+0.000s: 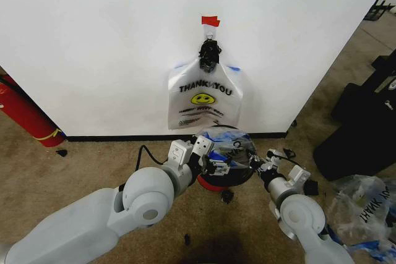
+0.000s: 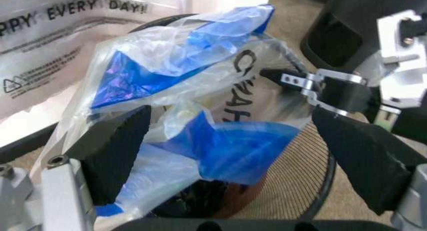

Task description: Pick up the garbage bag from the wall and place it over the trash bin.

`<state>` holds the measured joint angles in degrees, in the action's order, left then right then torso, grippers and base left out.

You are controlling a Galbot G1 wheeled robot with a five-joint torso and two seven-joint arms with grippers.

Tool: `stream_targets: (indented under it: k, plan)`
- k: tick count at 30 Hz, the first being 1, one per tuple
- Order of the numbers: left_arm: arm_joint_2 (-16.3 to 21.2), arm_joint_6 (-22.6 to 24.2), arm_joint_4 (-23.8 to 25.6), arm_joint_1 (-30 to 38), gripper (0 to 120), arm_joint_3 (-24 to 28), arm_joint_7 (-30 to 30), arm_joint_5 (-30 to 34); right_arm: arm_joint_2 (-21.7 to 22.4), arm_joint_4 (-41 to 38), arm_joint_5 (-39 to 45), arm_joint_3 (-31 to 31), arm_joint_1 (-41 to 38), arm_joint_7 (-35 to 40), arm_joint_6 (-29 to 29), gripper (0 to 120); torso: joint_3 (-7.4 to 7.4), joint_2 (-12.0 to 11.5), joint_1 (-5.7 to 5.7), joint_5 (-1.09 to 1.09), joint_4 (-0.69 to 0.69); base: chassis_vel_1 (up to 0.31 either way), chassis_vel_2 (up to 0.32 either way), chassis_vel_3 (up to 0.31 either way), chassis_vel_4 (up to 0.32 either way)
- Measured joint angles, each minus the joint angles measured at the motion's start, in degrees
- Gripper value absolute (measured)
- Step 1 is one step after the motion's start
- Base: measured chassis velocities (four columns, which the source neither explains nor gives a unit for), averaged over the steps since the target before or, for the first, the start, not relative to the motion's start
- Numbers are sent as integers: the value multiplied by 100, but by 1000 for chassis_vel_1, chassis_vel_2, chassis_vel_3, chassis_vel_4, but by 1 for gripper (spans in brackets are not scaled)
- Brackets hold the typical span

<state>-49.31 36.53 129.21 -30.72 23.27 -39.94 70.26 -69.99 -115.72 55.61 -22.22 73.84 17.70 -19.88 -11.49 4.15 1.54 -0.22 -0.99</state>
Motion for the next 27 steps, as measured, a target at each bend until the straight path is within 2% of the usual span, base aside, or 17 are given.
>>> stream_targets:
  k: [4, 7, 8, 12, 14, 17, 22, 24, 27]
  plan:
    - [-21, 73, -8, 53, 87, 13, -141, 148, 4, -17, -2, 2, -2, 4, 0, 0, 0, 0, 0, 0, 0, 0, 0, 0, 0]
    - [-27, 85, -62, 63, 74, 38, -183, 155, 16, -36, -2, 0, -4, 10, 0, 0, 0, 0, 0, 0, 0, 0, 0, 0, 0]
    - [-27, 85, -62, 63, 74, 38, -183, 155, 16, -36, -2, 0, -4, 10, 0, 0, 0, 0, 0, 0, 0, 0, 0, 0, 0]
    - [1, 85, -68, 34, 59, 58, -204, 143, 33, -51, -2, -3, -3, 20, 0, 0, 0, 0, 0, 0, 0, 0, 0, 0, 0]
    - [24, 84, -72, -24, 47, 62, -201, 93, 34, -62, 0, -5, -5, 23, 0, 0, 0, 0, 0, 0, 0, 0, 0, 0, 0]
    - [28, 84, -81, -49, 42, 62, -198, 73, 34, -63, 2, -1, -8, 24, 0, 0, 0, 0, 0, 0, 0, 0, 0, 0, 0]
    - [24, 67, -79, -45, 18, 62, -192, 54, 37, -68, 3, 5, -23, 43, 0, 0, 0, 0, 0, 0, 0, 0, 0, 0, 0]
    - [23, 65, -79, -44, 16, 63, -192, 52, 36, -68, 3, 5, -25, 44, 0, 0, 0, 0, 0, 0, 0, 0, 0, 0, 0]
    - [14, 60, -79, -44, 6, 65, -192, 48, 33, -68, 3, 5, -26, 46, 0, 0, 0, 0, 0, 0, 0, 0, 0, 0, 0]
